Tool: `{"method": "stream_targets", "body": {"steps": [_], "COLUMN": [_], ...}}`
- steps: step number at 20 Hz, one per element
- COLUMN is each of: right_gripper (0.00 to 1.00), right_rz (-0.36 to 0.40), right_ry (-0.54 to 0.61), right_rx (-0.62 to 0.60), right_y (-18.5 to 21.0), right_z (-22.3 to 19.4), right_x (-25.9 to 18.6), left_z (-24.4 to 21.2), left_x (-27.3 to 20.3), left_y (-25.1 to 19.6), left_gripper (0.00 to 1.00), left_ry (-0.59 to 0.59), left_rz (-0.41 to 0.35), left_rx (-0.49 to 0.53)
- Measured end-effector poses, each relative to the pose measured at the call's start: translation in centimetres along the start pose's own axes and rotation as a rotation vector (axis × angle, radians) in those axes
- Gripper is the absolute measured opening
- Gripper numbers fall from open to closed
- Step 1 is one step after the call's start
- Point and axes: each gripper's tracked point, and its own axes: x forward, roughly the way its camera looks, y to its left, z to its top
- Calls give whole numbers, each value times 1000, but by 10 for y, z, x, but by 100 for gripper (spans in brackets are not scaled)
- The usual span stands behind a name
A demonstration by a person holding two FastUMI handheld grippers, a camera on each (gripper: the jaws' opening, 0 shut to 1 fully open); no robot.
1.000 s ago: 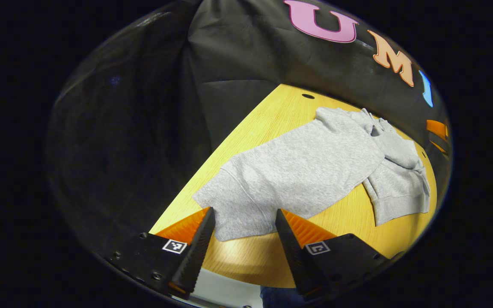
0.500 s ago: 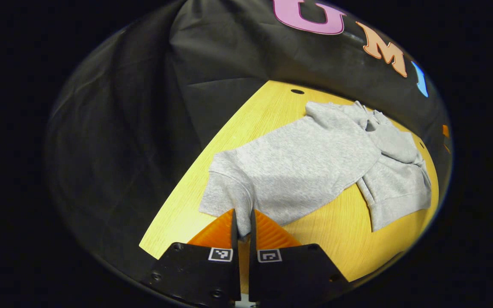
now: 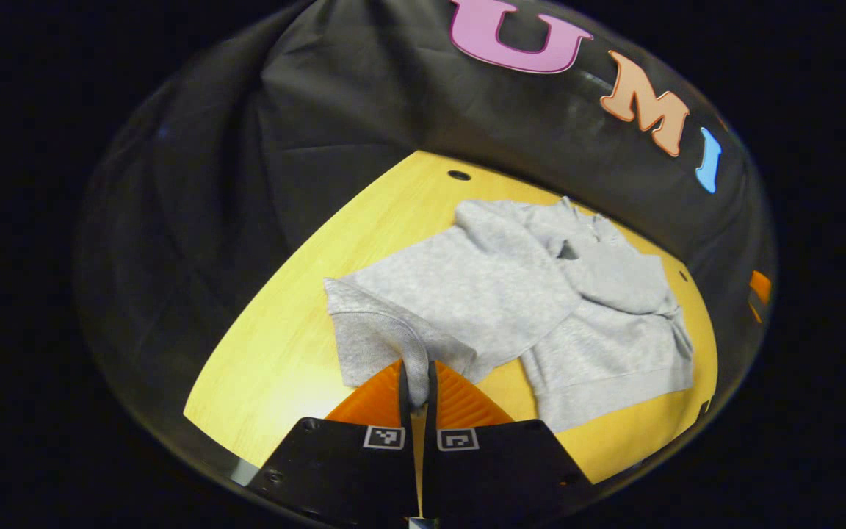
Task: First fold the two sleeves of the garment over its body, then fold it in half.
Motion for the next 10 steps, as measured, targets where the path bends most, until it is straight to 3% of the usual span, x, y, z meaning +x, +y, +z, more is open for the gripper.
{"method": "stream_targets", "body": {"steps": [6, 8, 9, 10], "right_gripper": [98, 94, 98, 94], "right_rz": [-36, -45, -48, -52], "right_ry": [-18, -16, -13, -13], "right_rx": [40, 50, 54, 60], "right_y": [-31, -42, -47, -52], "right_z": [3, 0, -2, -2], "right_x": [-24, -30, -33, -35], "left_z": [53, 67, 73, 75], "left_x": [-16, -18, -18, -19], "left_y": [-101, -137, -155, -173], "left_gripper": [2, 1, 1, 1], "left_ry": [-102, -124, -133, -139], "left_rz": [-223, -287, -315, -341], "left_rx": [-47, -30, -12, 14]}}
